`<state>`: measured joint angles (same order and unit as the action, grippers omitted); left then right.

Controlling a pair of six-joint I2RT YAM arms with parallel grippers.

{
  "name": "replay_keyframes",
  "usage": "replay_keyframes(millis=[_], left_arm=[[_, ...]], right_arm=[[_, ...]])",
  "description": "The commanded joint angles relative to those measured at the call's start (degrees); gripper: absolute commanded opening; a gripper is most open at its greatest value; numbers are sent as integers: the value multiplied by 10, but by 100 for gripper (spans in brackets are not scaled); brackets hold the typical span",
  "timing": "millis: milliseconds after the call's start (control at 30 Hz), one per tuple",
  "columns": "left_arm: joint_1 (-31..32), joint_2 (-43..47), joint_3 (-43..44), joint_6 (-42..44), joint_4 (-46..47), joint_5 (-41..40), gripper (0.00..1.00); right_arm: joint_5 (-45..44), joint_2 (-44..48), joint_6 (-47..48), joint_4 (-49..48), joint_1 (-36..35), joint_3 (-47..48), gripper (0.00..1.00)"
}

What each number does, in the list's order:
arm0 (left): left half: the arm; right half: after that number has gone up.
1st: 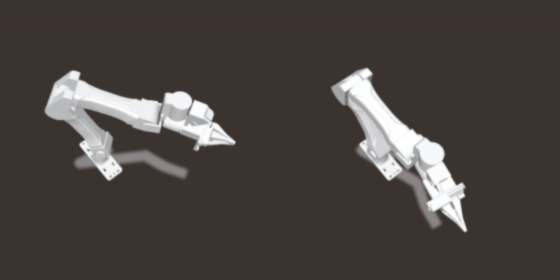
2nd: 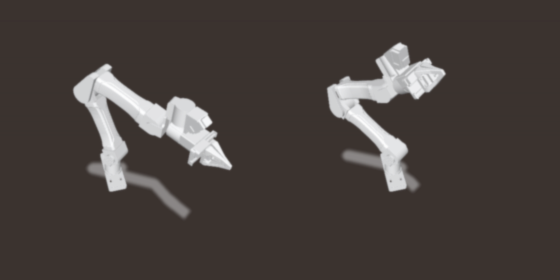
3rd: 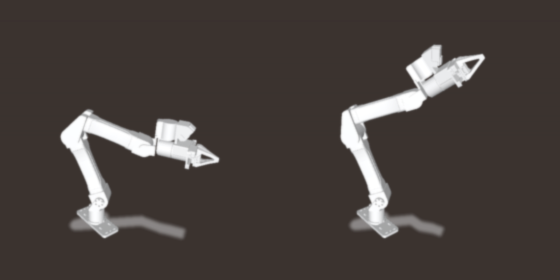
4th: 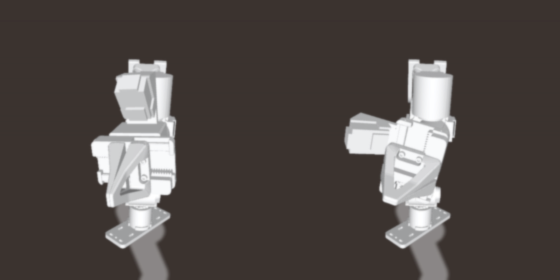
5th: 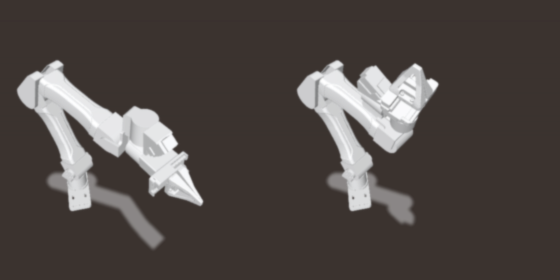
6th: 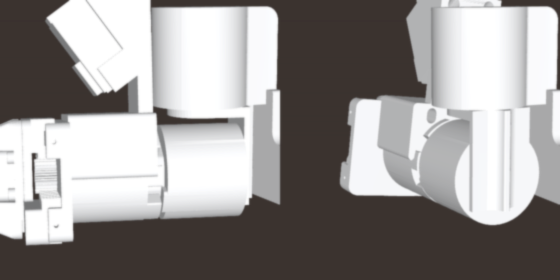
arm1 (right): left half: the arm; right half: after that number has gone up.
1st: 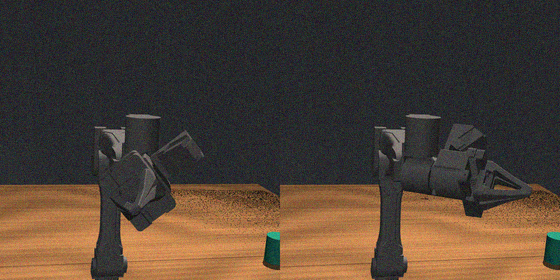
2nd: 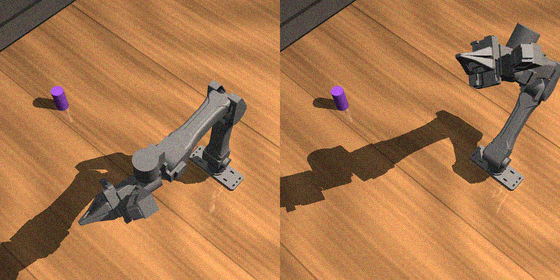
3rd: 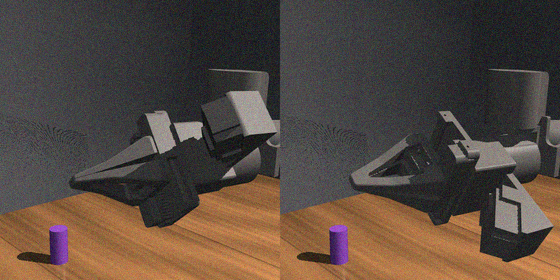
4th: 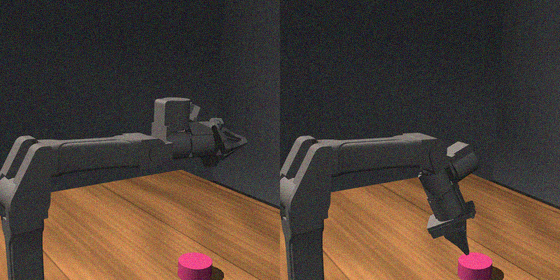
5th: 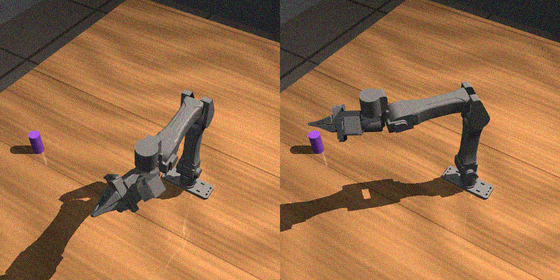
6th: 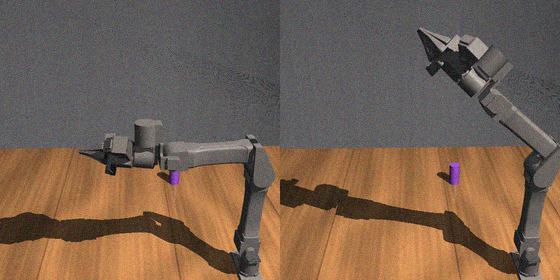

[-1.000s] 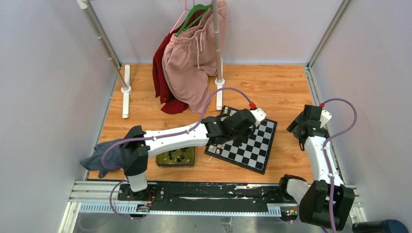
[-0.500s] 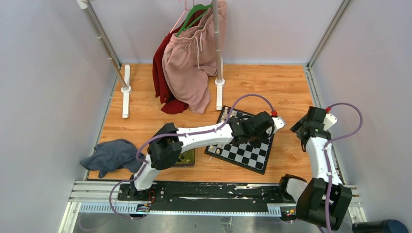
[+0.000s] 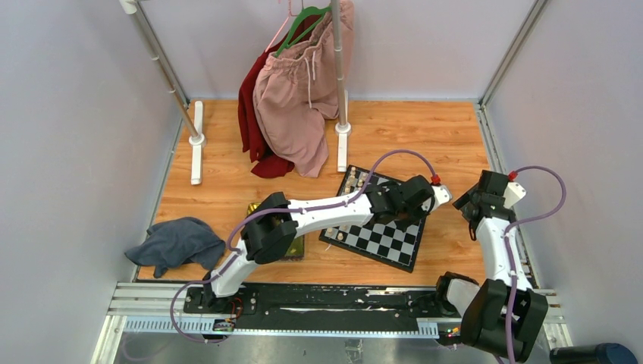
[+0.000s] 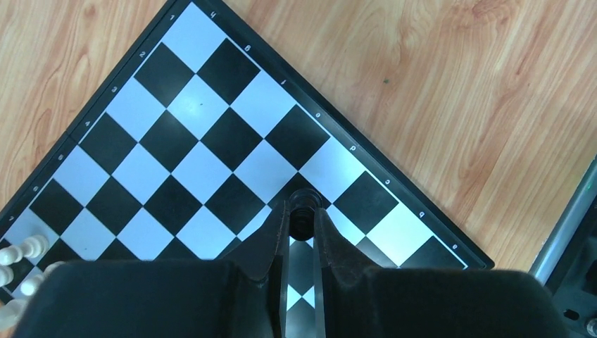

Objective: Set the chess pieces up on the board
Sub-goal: Place the chess piece on the chessboard.

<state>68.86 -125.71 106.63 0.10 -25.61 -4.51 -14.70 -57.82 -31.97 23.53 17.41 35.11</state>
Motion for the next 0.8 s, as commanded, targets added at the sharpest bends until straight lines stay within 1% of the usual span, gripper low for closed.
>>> replay_keyframes(millis=[0,267,767], left_arm=[[6,-24,28,9,10,28,0],[6,-44,53,17,10,42,0],[6,-62,53,8,17,70,0]], right_arm=[[-14,19,-11,-2,15,-14,78],[-14,32,-7,0,20,-15,77],[-10,49,-6,2,23,-34,77]])
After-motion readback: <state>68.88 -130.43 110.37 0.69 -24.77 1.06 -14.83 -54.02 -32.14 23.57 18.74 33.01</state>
